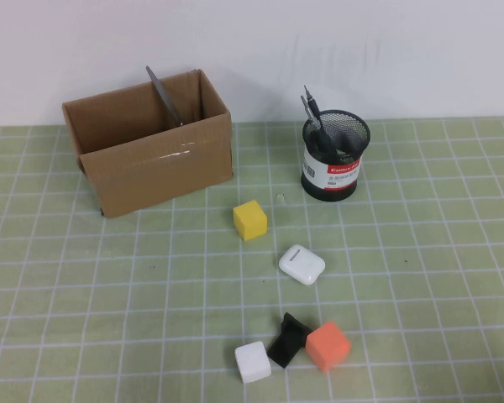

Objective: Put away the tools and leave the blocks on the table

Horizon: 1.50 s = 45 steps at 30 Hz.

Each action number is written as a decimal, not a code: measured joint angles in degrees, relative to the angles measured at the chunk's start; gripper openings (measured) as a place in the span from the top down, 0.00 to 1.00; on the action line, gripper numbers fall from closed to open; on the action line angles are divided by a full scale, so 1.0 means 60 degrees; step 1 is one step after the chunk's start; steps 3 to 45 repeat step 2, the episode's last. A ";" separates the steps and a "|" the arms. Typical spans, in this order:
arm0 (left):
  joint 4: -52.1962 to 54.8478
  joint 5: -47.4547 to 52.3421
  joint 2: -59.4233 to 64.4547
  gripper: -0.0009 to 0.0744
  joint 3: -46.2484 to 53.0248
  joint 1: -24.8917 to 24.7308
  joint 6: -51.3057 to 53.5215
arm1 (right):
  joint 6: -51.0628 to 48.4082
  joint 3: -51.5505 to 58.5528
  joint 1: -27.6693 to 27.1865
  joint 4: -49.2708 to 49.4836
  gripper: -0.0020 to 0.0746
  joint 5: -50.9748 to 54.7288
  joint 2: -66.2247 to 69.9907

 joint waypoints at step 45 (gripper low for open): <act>0.0000 0.0000 0.0000 0.99 0.0000 0.0000 0.0000 | 0.0000 0.0000 0.0000 0.0000 0.98 0.0000 0.0000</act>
